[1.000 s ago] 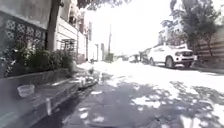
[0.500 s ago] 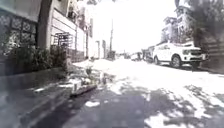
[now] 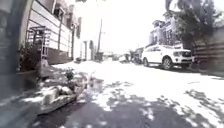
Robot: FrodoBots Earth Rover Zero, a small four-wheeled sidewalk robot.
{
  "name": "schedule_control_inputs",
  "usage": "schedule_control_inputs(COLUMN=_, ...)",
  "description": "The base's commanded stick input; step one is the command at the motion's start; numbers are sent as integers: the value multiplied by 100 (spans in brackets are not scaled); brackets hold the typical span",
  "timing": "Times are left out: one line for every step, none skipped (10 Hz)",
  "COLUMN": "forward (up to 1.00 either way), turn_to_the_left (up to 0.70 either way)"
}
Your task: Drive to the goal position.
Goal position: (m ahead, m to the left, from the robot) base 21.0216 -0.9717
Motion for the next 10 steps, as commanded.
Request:
schedule_control_inputs(forward=100, turn_to_the_left=2)
schedule_control_inputs(forward=100, turn_to_the_left=2)
schedule_control_inputs(forward=100, turn_to_the_left=2)
schedule_control_inputs(forward=100, turn_to_the_left=2)
schedule_control_inputs(forward=100, turn_to_the_left=2)
schedule_control_inputs(forward=100, turn_to_the_left=2)
schedule_control_inputs(forward=100, turn_to_the_left=4)
schedule_control_inputs(forward=100, turn_to_the_left=9)
schedule_control_inputs(forward=100, turn_to_the_left=13)
schedule_control_inputs(forward=100, turn_to_the_left=13)
